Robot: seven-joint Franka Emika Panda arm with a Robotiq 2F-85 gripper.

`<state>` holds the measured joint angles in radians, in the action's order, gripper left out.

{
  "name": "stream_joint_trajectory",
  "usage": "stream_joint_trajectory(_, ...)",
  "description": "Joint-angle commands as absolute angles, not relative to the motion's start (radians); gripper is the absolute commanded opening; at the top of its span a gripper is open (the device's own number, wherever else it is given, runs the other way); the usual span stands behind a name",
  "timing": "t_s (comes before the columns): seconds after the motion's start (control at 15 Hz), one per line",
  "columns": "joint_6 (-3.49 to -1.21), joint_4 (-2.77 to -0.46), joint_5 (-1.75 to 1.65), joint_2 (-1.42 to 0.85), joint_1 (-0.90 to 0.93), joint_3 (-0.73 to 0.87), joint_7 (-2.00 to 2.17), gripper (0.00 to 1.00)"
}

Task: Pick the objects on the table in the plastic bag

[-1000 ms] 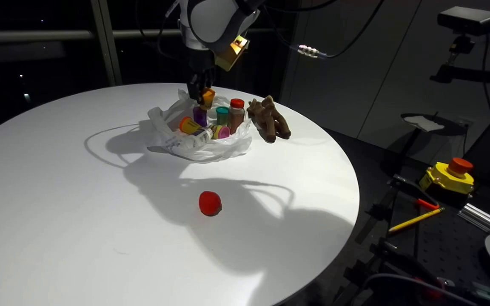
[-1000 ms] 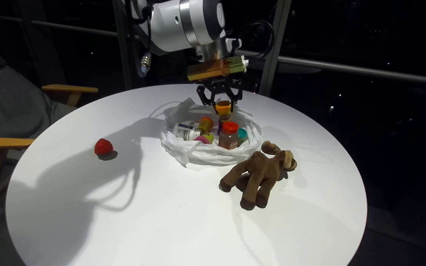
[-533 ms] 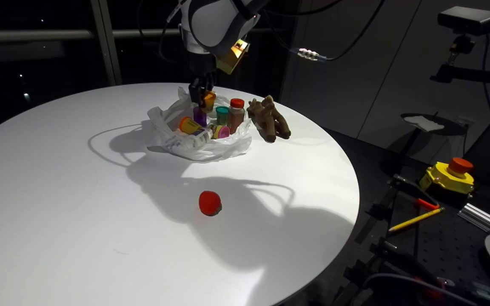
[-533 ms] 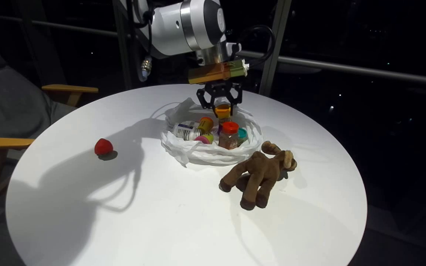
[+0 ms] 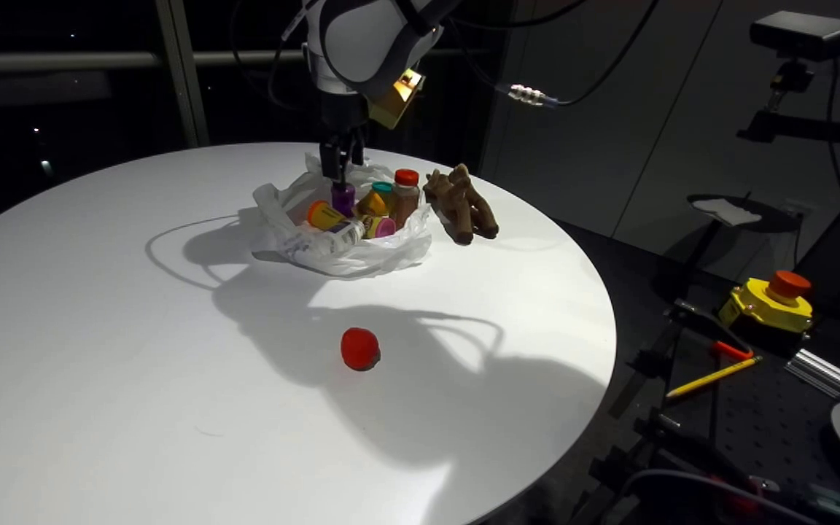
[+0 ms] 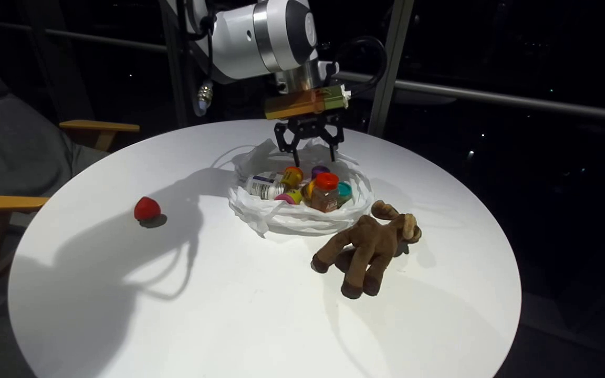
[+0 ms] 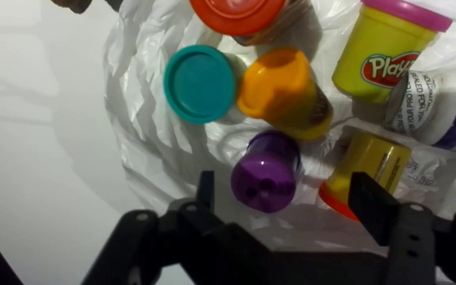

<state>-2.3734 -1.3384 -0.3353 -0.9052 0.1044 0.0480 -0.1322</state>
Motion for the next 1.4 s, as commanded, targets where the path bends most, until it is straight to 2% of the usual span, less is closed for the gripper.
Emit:
stream_joint_trajectory(0.0, -2.379, -1.334, -0.343, -0.888, 0.120, 0.061, -0.126, 1.00)
stream_joint_trajectory(0.2, -2.381, -1.353, -0.344, -0.859, 0.130, 0.062, -0.119, 1.00)
stream_joint_trajectory(0.67, -2.117, -1.497, -0.252, -0.653, 0.173, -0.020, -0.051, 1.00)
stream_joint_trajectory(0.87, -2.067, -1.633, -0.226, -0.561, 0.199, -0.073, -0.032, 1.00)
stream_joint_trajectory(1.33, -2.301, -1.937, -0.160, -0.491, 0.243, -0.145, 0.084, 1.00)
